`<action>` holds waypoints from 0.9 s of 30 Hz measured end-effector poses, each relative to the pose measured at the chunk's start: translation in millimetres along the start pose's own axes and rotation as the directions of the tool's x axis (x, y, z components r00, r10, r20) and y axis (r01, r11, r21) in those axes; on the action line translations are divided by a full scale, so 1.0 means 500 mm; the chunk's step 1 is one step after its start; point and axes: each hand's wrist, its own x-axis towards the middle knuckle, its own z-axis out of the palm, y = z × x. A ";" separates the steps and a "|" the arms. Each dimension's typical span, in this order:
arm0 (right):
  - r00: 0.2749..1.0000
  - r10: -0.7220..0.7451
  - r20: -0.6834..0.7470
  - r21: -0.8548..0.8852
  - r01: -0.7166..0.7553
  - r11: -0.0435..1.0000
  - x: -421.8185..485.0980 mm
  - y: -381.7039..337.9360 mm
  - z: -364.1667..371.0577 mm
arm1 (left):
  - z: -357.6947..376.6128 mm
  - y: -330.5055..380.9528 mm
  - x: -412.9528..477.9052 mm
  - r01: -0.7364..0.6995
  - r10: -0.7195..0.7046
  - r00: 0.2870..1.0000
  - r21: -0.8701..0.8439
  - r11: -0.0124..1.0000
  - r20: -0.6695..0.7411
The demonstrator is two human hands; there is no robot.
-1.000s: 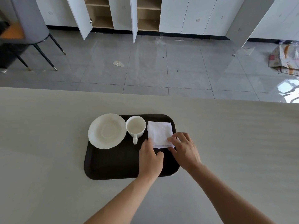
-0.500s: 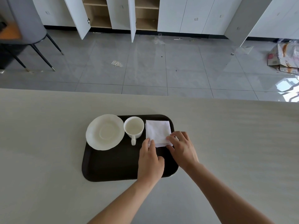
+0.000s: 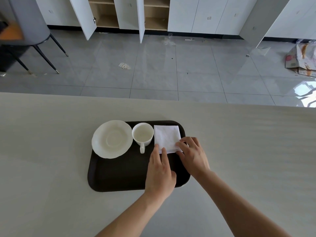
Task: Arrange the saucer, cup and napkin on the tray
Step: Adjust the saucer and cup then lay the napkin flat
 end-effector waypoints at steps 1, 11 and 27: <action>1.000 0.005 0.001 0.001 -0.005 1.000 0.001 -0.001 0.001 | 0.000 -0.001 0.000 -0.012 0.012 1.000 0.029 1.000 0.002; 1.000 -0.008 0.013 0.000 0.008 1.000 -0.003 0.000 -0.004 | 0.002 -0.013 -0.013 -0.059 0.039 0.995 0.223 0.973 0.093; 0.868 -0.289 0.404 -0.145 0.373 0.916 0.139 -0.033 0.061 | 0.025 -0.052 0.002 -0.180 0.179 0.983 0.273 0.945 0.029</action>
